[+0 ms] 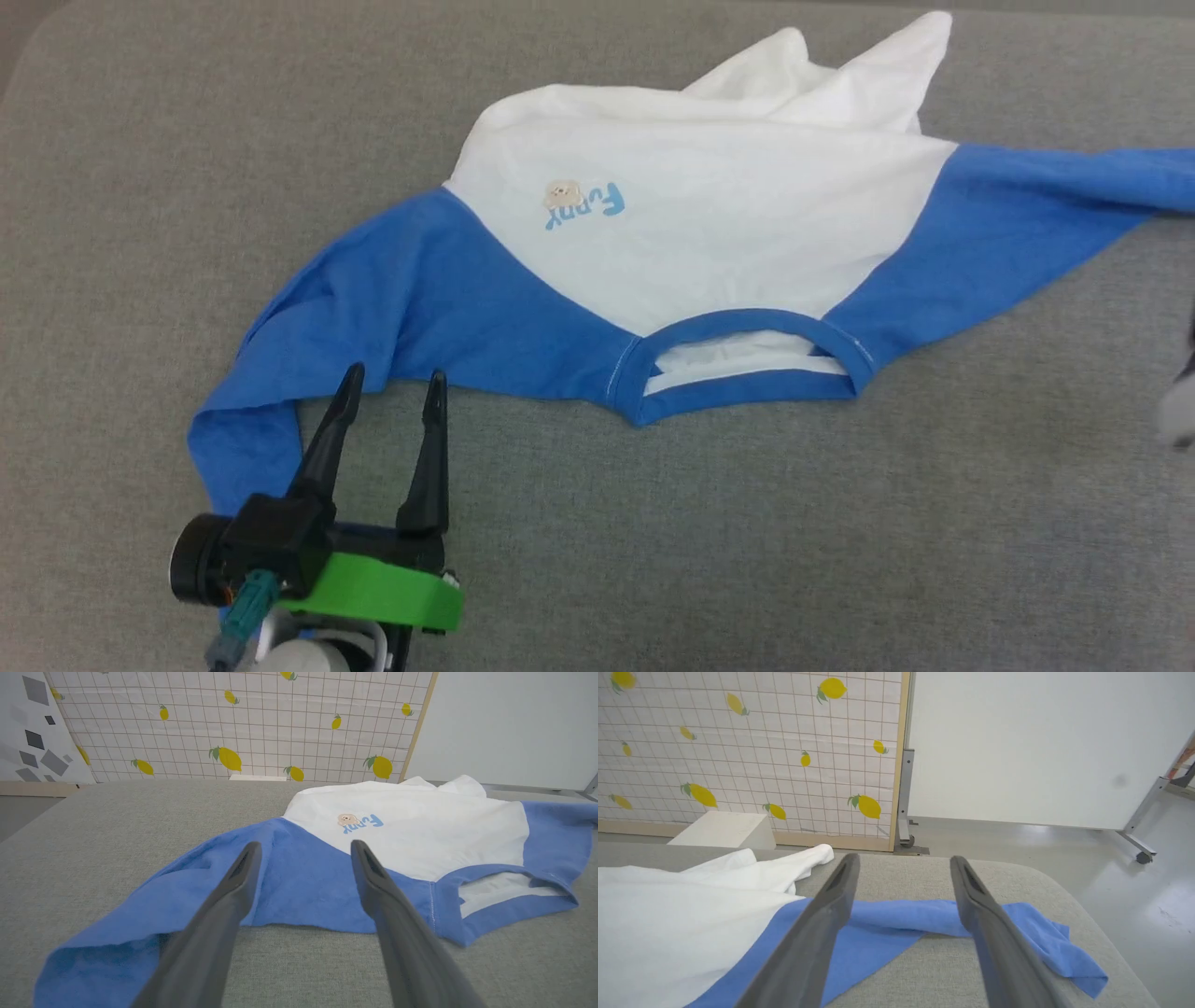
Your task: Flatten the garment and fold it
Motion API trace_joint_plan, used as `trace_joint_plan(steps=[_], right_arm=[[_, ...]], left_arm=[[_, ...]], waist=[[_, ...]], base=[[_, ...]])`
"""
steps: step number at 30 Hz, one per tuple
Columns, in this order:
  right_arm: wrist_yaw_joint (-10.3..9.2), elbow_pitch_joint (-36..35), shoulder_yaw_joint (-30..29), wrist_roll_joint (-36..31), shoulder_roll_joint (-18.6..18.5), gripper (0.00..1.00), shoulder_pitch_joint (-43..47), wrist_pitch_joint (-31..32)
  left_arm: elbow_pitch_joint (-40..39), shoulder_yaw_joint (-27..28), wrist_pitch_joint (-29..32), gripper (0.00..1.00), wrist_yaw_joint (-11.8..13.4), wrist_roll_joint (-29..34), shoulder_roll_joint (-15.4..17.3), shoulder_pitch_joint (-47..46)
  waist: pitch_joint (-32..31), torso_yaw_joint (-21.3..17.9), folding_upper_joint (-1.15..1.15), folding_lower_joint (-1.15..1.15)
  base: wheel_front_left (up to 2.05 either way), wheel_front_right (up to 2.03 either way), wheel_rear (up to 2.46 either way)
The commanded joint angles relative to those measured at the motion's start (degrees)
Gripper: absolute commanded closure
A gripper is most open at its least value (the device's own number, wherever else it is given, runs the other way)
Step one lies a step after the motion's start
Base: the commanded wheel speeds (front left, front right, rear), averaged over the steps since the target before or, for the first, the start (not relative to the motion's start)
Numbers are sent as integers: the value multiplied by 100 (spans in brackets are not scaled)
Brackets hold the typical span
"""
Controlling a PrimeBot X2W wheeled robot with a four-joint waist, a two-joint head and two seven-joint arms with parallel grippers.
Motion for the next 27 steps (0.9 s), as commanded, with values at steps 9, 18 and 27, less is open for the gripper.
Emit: trace_joint_plan(steps=[9,18,27], right_arm=[[-10,-820,359,629,416,0,2131,-971],[-10,-839,490,609,417,0,2129,-998],[-10,-935,628,588,418,0,1970,-936]], left_arm=[[-86,-167,150,0,77,354,382,312],[286,-891,1557,0,-808,928,1055,-725],[1112,-1449,2680,0,-1797,1078,1452,-1790]], waist=[[-490,-403,0,0],[-332,-469,0,0],[3,-492,0,0]], base=[[0,0,0],[0,0,0],[0,0,0]])
